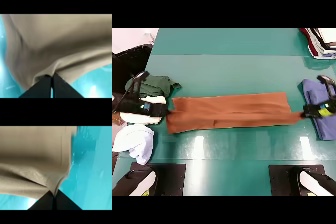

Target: Fold the shirts.

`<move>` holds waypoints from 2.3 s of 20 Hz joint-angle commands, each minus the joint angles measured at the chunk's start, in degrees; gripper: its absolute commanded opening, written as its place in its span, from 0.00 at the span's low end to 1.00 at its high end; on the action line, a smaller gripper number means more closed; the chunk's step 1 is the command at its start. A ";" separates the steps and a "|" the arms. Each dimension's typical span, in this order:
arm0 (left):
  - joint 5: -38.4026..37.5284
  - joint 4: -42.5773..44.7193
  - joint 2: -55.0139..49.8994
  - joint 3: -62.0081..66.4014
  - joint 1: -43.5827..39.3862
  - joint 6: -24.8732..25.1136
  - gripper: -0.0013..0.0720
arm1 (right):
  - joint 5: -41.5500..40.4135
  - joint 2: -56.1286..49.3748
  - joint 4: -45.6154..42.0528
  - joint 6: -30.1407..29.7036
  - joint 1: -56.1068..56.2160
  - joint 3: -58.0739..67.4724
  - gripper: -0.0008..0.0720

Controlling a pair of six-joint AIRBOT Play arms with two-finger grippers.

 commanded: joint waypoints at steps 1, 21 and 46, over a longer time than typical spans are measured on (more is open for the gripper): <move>11.08 -0.63 -12.90 3.96 0.07 2.64 0.05 | -4.39 -13.57 -0.02 0.48 2.45 9.86 0.03; 14.71 -12.66 -22.32 10.45 -6.25 4.63 0.05 | -2.43 -31.47 26.95 -10.01 -14.88 7.17 0.77; 25.77 -15.54 -51.93 31.10 -38.07 -0.92 0.05 | 3.02 -18.18 30.08 -1.90 17.92 40.65 0.03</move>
